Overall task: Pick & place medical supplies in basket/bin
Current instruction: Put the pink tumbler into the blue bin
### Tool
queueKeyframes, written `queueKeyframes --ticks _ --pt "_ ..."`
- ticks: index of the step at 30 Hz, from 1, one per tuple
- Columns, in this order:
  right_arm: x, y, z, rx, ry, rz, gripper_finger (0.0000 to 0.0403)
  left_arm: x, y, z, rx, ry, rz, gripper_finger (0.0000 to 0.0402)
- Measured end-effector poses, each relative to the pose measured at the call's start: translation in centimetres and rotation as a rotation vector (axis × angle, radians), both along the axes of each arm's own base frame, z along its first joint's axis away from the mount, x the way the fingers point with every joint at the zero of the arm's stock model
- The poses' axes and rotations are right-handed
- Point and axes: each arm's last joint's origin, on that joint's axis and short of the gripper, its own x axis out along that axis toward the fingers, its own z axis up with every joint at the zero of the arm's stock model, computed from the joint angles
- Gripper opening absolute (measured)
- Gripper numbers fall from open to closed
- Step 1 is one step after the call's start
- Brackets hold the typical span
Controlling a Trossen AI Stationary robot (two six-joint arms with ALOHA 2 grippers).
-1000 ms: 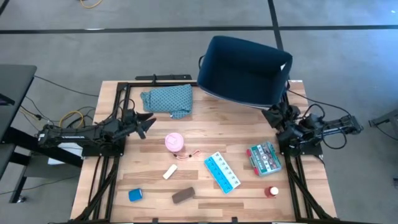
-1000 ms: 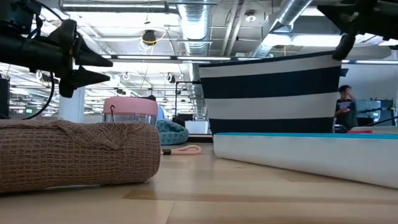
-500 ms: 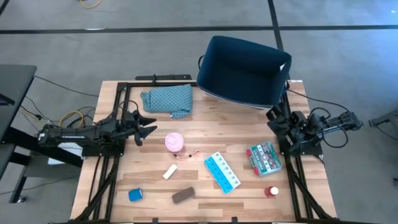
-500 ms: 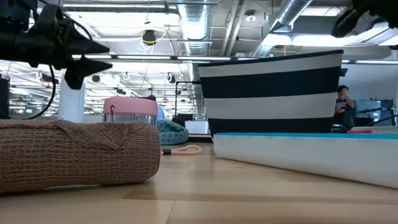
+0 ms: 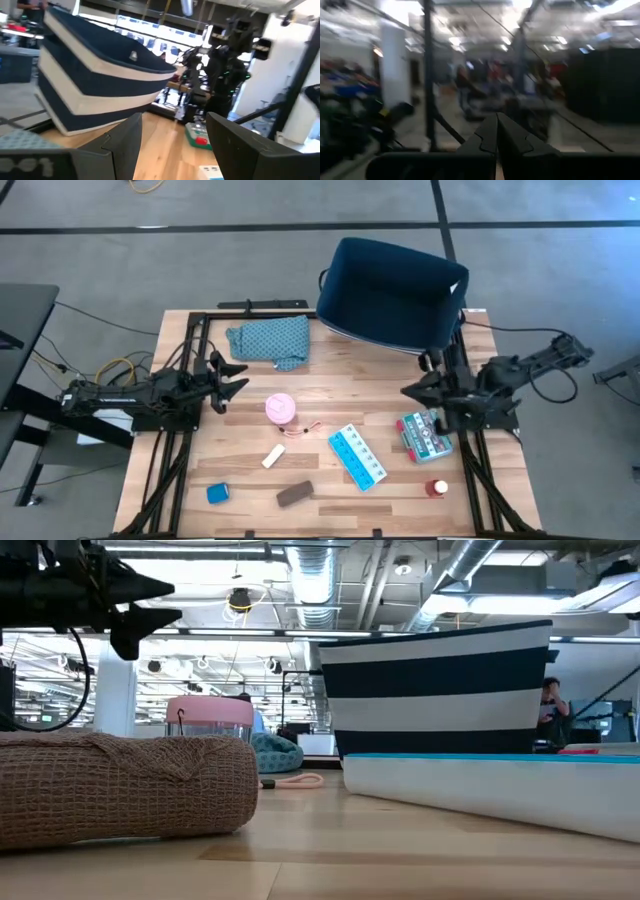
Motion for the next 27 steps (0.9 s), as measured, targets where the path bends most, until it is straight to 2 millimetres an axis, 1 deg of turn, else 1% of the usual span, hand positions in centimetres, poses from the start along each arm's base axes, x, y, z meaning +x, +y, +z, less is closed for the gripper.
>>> queueKeyframes --ticks 3,6,8,10,12,15,17,21,24,27 --pt "2.1 0.7 -0.2 -0.003 0.115 -0.069 0.0000 0.0 0.1 -0.2 -0.010 0.023 0.046 0.0210" --pt "4.2 1.4 -1.6 -0.063 0.193 -0.101 0.0000 0.0 0.2 -0.6 -0.018 0.065 0.078 0.0210" --pt "5.2 1.7 -1.9 -0.112 0.188 -0.119 0.0000 0.1 0.3 -0.9 -0.028 0.093 0.086 0.0210" --pt "6.4 1.6 -2.2 -0.146 0.170 -0.164 0.0000 0.1 0.3 -1.2 -0.028 0.122 0.087 0.0210" --pt "7.8 1.6 -3.0 -0.187 0.184 -0.198 0.0000 0.1 0.3 -1.3 -0.029 0.132 0.109 0.0210" --pt "9.5 1.2 -4.3 -0.219 0.232 -0.233 0.0000 0.0 0.4 -1.3 -0.034 0.131 0.146 0.0210" --pt "10.7 1.1 -5.2 -0.249 0.298 -0.243 0.0003 0.0 0.4 -1.3 -0.036 0.130 0.159 0.0210" --pt "13.3 1.6 -8.0 -0.338 0.478 -0.236 0.0030 0.0 0.5 -1.3 -0.037 0.130 0.161 0.0210" --pt "15.5 2.3 -9.7 -0.368 0.549 -0.226 0.0063 0.0 0.5 -1.3 -0.038 0.128 0.162 0.0210" --pt "17.7 3.0 -12.1 -0.413 0.654 -0.204 0.0096 0.0 0.5 -1.3 -0.038 0.128 0.162 0.0210"
